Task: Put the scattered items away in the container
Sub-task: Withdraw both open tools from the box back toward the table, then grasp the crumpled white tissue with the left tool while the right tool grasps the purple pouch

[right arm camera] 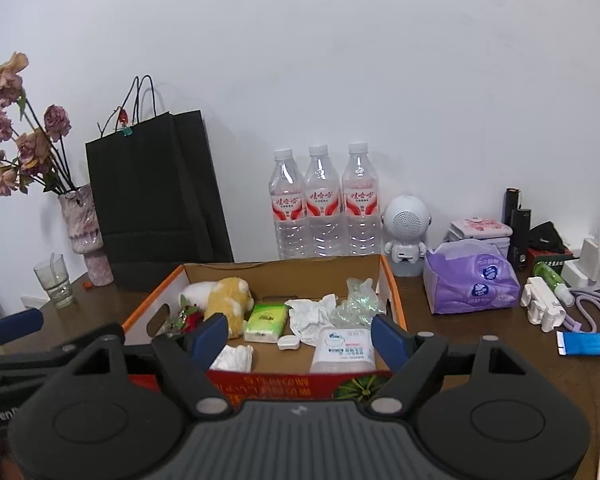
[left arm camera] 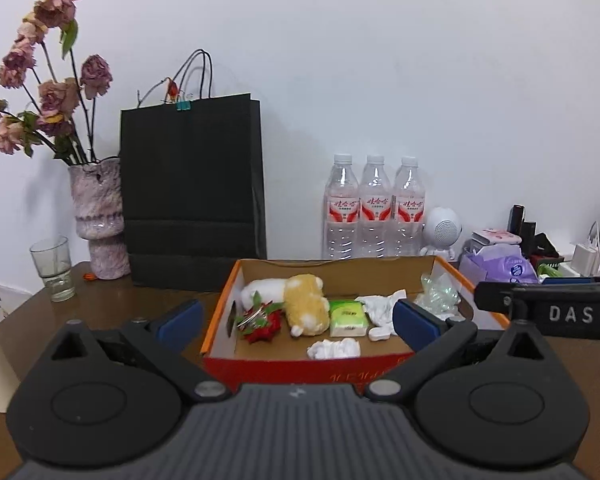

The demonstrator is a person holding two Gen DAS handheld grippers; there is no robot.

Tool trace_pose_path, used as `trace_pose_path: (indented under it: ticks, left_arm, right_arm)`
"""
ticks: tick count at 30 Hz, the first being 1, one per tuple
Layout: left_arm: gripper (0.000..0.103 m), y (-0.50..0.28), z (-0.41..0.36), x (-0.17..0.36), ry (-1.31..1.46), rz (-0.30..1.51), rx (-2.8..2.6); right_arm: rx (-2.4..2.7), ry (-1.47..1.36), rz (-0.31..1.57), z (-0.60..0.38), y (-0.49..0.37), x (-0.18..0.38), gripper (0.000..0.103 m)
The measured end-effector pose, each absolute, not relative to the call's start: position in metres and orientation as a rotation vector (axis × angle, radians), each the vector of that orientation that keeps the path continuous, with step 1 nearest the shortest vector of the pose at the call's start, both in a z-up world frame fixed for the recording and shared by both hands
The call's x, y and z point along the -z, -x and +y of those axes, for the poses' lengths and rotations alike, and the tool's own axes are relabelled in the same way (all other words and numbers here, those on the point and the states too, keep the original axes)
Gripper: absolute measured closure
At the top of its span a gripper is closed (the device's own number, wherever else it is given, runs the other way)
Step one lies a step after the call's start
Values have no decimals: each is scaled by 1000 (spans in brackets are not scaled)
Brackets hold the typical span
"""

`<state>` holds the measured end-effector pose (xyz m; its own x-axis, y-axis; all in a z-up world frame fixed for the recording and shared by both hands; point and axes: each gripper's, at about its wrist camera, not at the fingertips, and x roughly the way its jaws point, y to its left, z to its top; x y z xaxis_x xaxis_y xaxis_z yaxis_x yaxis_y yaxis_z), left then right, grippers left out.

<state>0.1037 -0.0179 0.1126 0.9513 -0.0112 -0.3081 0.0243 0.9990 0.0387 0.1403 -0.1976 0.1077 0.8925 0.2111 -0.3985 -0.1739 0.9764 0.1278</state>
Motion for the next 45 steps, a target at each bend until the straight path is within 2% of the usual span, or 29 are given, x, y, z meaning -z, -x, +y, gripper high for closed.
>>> trace_pose_path:
  ticks: [11,13,22,28,37,45]
  left_arm:
    - [0,-6,-1,-98,3,293,40]
    - [0,21,6,-90,19,281,85]
    - [0,111,19,-46,37,359,47]
    - [0,160,17,-25,4,339,-31]
    - [0,167,11,-14,-2,366,-16]
    - [0,119,25,-37,-33,380,1]
  right_arm:
    - [-242,-13,330,-203,-29,-89,21]
    - [-255,-9,305,-205,-4,-84,17]
    - [-321,-17,331,-210,89,-54,16]
    - [-271,80,305,-206,150,-21,16]
    - [-250,33,360,-218,169,-1,16]
    - [-243,62,336,-218,134,-23,17]
